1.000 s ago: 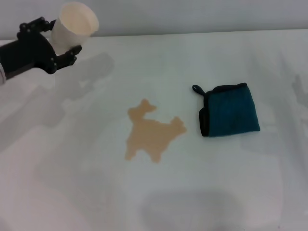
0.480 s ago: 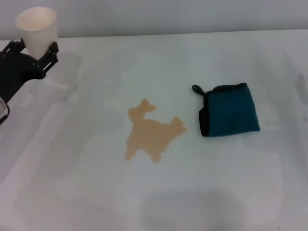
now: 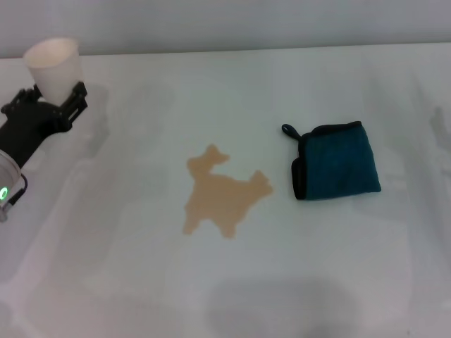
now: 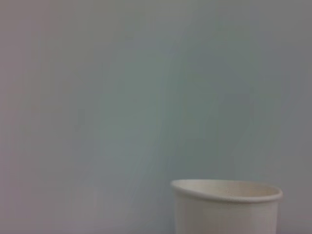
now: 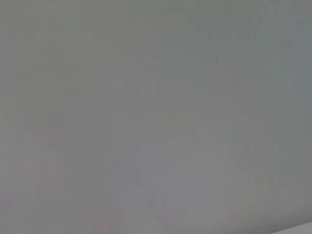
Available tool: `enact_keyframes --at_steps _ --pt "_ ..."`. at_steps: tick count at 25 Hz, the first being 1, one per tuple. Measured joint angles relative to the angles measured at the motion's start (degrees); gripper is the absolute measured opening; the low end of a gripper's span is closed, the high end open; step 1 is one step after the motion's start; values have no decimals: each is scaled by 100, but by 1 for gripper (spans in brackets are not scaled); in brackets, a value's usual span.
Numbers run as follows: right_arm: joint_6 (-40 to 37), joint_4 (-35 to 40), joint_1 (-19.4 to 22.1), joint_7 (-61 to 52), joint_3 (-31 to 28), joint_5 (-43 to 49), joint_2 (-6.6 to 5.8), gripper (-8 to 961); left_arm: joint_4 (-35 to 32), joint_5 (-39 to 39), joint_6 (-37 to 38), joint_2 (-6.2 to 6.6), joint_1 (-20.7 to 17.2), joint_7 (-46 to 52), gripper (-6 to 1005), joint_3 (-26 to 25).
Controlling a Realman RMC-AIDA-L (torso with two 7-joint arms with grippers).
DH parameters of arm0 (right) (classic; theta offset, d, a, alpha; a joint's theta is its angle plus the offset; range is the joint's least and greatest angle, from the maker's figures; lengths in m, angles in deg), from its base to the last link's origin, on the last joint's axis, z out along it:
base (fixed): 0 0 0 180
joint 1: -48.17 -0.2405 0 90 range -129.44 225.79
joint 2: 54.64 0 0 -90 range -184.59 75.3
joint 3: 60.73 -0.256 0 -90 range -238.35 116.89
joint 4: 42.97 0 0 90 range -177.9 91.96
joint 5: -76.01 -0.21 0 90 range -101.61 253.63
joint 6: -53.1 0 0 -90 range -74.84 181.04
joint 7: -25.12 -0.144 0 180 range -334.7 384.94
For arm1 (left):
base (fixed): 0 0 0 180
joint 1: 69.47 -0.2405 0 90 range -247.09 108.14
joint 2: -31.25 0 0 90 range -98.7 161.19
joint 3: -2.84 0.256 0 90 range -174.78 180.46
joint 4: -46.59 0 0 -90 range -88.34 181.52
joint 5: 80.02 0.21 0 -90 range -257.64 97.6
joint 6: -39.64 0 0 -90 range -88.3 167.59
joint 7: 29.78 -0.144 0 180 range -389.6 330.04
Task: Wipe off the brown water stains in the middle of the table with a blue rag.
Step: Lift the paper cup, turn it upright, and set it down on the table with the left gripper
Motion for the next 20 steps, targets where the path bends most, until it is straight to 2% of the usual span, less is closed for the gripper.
enact_keyframes --at_steps 6,20 --pt "0 0 1 0 0 2 0 826 86 -11 419 -9 -20 -121 732 -5" --pt "-2 -8 30 0 0 2 9 825 272 19 642 -45 -2 -241 734 14"
